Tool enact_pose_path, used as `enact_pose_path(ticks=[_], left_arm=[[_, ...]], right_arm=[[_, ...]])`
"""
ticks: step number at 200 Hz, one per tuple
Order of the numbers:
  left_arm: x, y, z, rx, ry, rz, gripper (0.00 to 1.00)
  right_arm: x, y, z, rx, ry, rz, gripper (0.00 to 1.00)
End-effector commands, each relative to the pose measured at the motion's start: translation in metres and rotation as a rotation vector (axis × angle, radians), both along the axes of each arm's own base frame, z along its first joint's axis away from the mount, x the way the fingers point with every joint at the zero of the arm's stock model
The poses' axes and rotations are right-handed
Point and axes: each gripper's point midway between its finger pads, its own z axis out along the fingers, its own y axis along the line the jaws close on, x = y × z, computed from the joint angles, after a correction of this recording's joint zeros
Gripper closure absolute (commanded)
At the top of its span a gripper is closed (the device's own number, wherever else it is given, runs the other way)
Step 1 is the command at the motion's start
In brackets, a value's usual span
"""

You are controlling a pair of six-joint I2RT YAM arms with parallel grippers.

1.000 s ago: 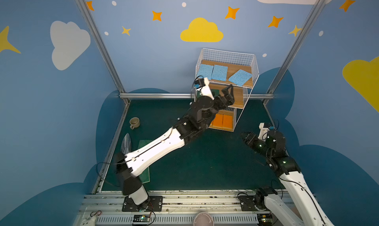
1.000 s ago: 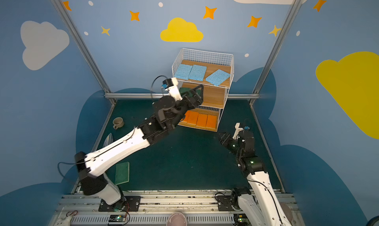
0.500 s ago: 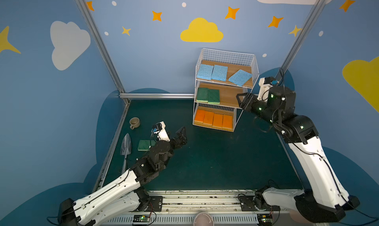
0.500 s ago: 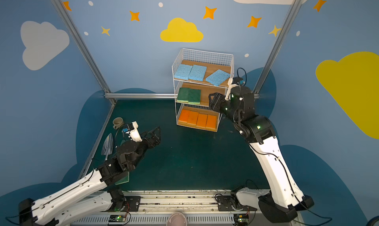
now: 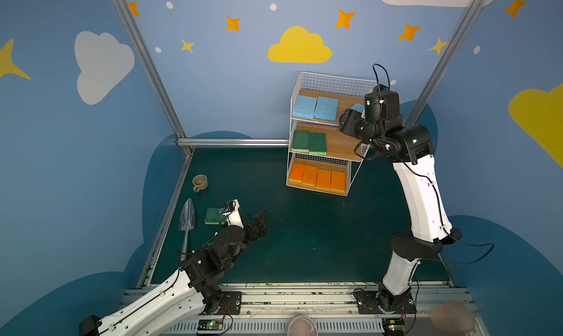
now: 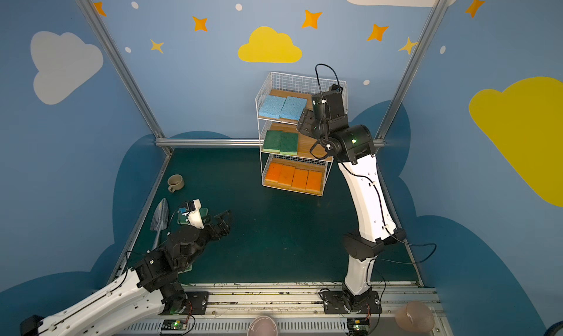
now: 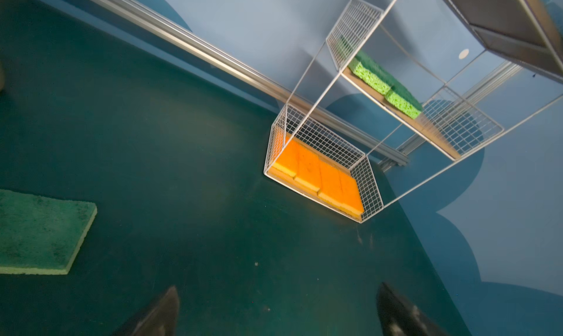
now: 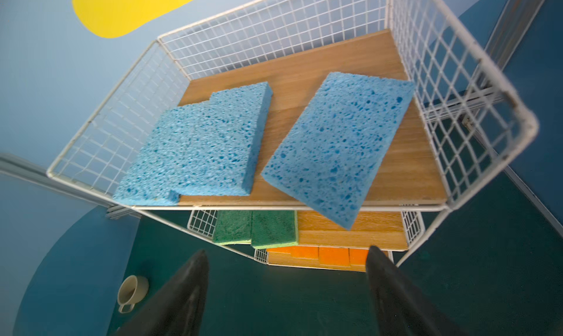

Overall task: Arrange cleaning sponges on a shelf
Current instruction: Rotate the cleaning sponge on the shelf.

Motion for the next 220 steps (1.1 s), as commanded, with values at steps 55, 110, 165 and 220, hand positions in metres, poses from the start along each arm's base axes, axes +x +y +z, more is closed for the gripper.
enact_pose_path(ticks=[55, 110, 165, 220], left_arm=[[-0.009, 0.006, -0.011, 0.015, 0.004, -0.03, 0.01], [-0.01, 0.01, -0.016, 0.021, 0.015, -0.023, 0.01], [-0.012, 0.014, -0.023, 0.038, 0.038, -0.014, 0.01], [-0.013, 0.018, -0.027, 0.048, 0.047, 0.0, 0.01]], right_arm=[[0.012, -0.015, -0.006, 0.058, 0.017, -0.047, 0.19], [0.03, -0.011, -0.011, 0.042, 0.0, -0.056, 0.19], [0.046, -0.01, -0.019, 0.027, -0.006, -0.065, 0.21], [0.056, -0.016, -0.027, -0.005, 0.005, -0.068, 0.27]])
